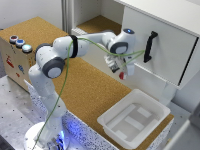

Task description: Go towards the box and place the pink object

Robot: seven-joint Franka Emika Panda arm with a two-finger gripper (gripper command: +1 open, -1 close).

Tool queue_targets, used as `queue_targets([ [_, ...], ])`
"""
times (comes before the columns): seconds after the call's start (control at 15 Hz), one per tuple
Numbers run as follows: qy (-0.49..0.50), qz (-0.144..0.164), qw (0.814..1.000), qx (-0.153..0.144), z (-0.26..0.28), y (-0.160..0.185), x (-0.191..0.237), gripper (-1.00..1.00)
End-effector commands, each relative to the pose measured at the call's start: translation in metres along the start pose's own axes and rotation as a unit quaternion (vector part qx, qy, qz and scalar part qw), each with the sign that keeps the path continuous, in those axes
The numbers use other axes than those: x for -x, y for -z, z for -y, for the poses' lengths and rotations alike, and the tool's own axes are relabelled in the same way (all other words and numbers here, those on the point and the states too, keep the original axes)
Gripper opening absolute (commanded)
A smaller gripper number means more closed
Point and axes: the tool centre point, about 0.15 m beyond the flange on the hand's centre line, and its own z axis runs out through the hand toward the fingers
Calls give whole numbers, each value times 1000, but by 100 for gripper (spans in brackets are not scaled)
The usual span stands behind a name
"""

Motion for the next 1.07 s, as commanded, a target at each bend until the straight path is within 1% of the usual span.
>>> queue_targets([
  [0.0,-66,7,997,-41,-79,-67,-39,-100],
  [0.07,-73,7,997,-30,-85,-76,-44,-100],
  [0.13,-98,11,995,-31,-97,-93,-50,-100],
  [0.27,-131,14,991,-26,-113,-113,-53,-100],
  [0.33,-156,12,987,-39,-123,-122,-52,-100],
  [0.4,-184,15,981,-57,-135,-129,-50,-100],
  [0.6,-223,-9,975,-13,-150,-144,-47,-100],
  [0.73,-237,-8,971,-7,-157,-158,-54,-100],
  [0.87,-255,-20,967,-1,-156,-159,-60,-100],
  [0.93,-266,-22,964,-11,-152,-157,-61,100],
  [1.0,-270,-31,962,-9,-145,-153,-59,100],
])
